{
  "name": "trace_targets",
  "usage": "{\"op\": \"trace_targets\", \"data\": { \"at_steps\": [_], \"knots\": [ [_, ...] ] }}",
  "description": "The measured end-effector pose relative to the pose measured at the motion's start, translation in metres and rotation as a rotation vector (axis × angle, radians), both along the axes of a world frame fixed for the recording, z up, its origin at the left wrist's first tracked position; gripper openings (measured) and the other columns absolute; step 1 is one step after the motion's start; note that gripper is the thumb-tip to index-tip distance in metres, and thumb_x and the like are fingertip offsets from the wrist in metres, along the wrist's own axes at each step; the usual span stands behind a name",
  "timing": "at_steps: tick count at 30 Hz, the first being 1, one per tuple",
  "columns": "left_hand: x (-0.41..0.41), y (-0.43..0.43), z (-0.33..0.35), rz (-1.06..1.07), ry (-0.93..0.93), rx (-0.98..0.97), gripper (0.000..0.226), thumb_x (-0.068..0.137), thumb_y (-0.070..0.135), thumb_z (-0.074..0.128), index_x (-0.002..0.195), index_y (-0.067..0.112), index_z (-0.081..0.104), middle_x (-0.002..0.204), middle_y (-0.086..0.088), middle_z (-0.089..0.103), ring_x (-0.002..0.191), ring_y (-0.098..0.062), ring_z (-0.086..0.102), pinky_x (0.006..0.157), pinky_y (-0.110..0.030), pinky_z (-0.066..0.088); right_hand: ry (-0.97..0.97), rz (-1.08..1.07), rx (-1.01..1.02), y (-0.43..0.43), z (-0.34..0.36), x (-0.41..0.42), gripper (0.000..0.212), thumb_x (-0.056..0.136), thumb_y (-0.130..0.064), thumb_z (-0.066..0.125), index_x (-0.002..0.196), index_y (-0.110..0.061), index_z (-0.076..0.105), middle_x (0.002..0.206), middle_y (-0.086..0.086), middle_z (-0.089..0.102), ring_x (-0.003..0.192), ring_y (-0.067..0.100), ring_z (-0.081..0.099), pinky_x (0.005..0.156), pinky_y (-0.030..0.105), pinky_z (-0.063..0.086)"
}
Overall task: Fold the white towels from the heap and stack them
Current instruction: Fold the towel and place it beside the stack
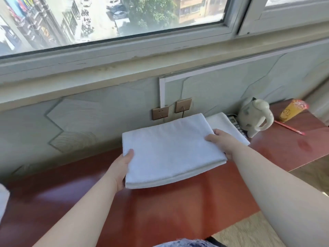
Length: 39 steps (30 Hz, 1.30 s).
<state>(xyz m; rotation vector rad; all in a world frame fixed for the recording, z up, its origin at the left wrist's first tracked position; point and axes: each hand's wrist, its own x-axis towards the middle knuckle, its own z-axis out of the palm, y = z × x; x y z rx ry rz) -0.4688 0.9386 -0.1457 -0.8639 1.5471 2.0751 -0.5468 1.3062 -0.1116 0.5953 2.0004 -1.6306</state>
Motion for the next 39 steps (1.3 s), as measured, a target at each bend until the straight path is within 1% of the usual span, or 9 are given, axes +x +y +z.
{"op": "trace_targets", "data": {
  "at_steps": [5,9,15,17,20,25,31,35,39],
  "knots": [
    [-0.047,0.107,-0.002,0.006,0.022,0.037,0.040,0.106,0.045,0.053,0.136,0.019,0.061,0.124,-0.007,0.075,0.114,-0.029,0.073,0.107,-0.053,0.051,-0.026,0.025,0.012,0.102,0.012,-0.059,0.034,0.096,-0.018,0.068,0.129,-0.013,0.061,0.118,0.016,0.074,0.088,0.023,0.074,0.067,0.030,0.060],
    [-0.076,0.156,-0.011,0.011,0.027,-0.015,0.037,0.107,0.045,0.053,0.133,0.020,0.062,0.123,-0.006,0.076,0.113,-0.027,0.073,0.104,-0.051,0.053,-0.039,0.073,0.055,0.148,0.005,-0.104,0.021,0.098,-0.019,0.066,0.119,-0.014,0.063,0.097,0.006,0.073,0.063,0.009,0.072,0.048,0.020,0.052],
    [-0.090,0.182,-0.053,-0.136,-0.165,-0.401,0.047,0.107,0.048,0.050,0.141,0.017,0.058,0.131,0.000,0.068,0.113,-0.021,0.066,0.101,-0.038,0.050,-0.150,0.222,0.276,0.179,-0.061,-0.117,0.025,0.091,-0.028,0.072,0.110,-0.013,0.070,0.105,0.010,0.076,0.093,0.028,0.074,0.083,0.041,0.061],
    [-0.092,0.183,-0.055,-0.101,-0.165,-0.418,0.042,0.107,0.045,0.052,0.138,0.017,0.059,0.124,0.001,0.069,0.109,-0.020,0.068,0.095,-0.036,0.053,-0.137,0.186,0.237,0.182,-0.068,-0.117,0.025,0.088,-0.027,0.074,0.108,-0.013,0.071,0.105,0.011,0.076,0.095,0.030,0.074,0.087,0.046,0.061],
    [-0.092,0.186,-0.051,-0.058,-0.124,-0.413,0.023,0.109,0.037,0.052,0.124,0.021,0.061,0.111,0.007,0.071,0.099,-0.011,0.069,0.079,-0.028,0.054,-0.070,0.121,0.177,0.187,-0.067,-0.121,0.018,0.092,-0.019,0.070,0.110,-0.015,0.070,0.102,0.008,0.076,0.085,0.024,0.073,0.072,0.034,0.058],
    [-0.087,0.186,-0.061,-0.115,-0.206,-0.436,0.040,0.106,0.045,0.055,0.132,0.015,0.063,0.130,0.001,0.068,0.102,-0.012,0.066,0.080,-0.027,0.049,-0.187,0.116,0.066,0.198,-0.079,-0.119,0.031,0.095,-0.029,0.072,0.120,-0.012,0.068,0.110,0.009,0.077,0.103,0.029,0.073,0.100,0.051,0.056],
    [-0.125,0.186,-0.053,0.010,-0.310,-0.582,0.084,0.099,0.072,0.043,0.149,0.005,0.051,0.144,-0.010,0.058,0.132,-0.035,0.053,0.098,-0.038,0.039,-0.212,0.030,0.069,0.180,-0.079,-0.161,0.076,0.080,-0.081,0.058,0.120,-0.018,0.070,0.108,-0.001,0.078,0.099,0.022,0.074,0.094,0.041,0.057],
    [-0.133,0.183,-0.058,0.090,-0.127,-0.547,0.042,0.100,0.057,0.057,0.102,0.015,0.065,0.126,-0.009,0.069,0.112,-0.030,0.066,0.103,-0.047,0.052,-0.123,0.103,0.149,0.183,-0.116,-0.190,0.081,0.064,-0.081,0.062,0.109,-0.015,0.072,0.112,0.009,0.076,0.091,0.018,0.067,0.088,0.038,0.051],
    [-0.118,0.185,-0.065,0.020,-0.068,-0.720,0.040,0.107,0.048,0.048,0.110,0.010,0.062,0.106,-0.003,0.067,0.100,-0.027,0.064,0.085,-0.039,0.050,-0.044,0.212,0.237,0.178,-0.103,-0.176,0.063,0.079,-0.078,0.058,0.093,-0.017,0.071,0.090,0.001,0.068,0.075,0.023,0.062,0.073,0.037,0.052]
  ]
}}
